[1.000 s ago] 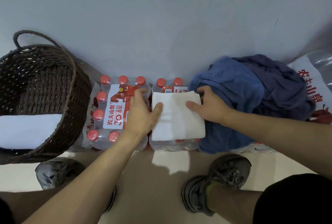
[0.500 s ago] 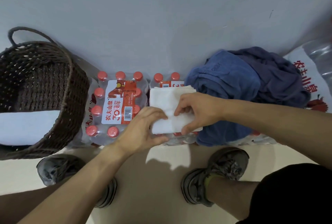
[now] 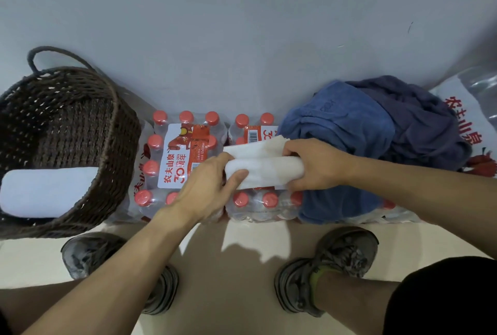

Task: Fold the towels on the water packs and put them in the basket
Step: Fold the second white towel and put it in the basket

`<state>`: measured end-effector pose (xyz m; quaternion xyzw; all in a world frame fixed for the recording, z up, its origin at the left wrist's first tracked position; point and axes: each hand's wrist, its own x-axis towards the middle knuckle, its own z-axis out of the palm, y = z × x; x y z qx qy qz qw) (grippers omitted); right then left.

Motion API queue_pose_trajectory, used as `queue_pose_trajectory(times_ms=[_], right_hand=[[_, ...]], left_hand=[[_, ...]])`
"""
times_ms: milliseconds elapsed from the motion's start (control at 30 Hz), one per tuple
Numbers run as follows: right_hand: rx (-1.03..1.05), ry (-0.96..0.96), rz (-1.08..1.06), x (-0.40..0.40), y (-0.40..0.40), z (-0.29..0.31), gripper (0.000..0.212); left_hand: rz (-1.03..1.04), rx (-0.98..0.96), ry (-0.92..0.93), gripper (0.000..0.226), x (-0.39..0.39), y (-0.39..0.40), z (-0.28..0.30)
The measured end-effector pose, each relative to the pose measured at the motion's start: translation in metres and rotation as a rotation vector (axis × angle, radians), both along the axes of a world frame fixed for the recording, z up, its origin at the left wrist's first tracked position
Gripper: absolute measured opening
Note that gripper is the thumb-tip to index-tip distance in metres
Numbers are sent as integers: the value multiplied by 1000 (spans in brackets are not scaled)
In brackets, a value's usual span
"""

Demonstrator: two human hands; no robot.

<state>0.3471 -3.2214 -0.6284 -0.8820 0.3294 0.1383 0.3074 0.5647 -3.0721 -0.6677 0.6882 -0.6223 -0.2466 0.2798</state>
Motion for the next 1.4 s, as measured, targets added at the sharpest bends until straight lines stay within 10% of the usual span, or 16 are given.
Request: queue_pose_trajectory(times_ms=[333,1033,1400], right_hand=[[542,-250,-496,3,1,-8,42],[-92,-27,-432,28,10,-22,50],[-10,-43,-467,21,4,-23,48]], left_hand=[[307,77,30,38,-2,-8,-12],[423,307,-128,56,-9,-16,-5],[646,544,693,63,-7,-27,17]])
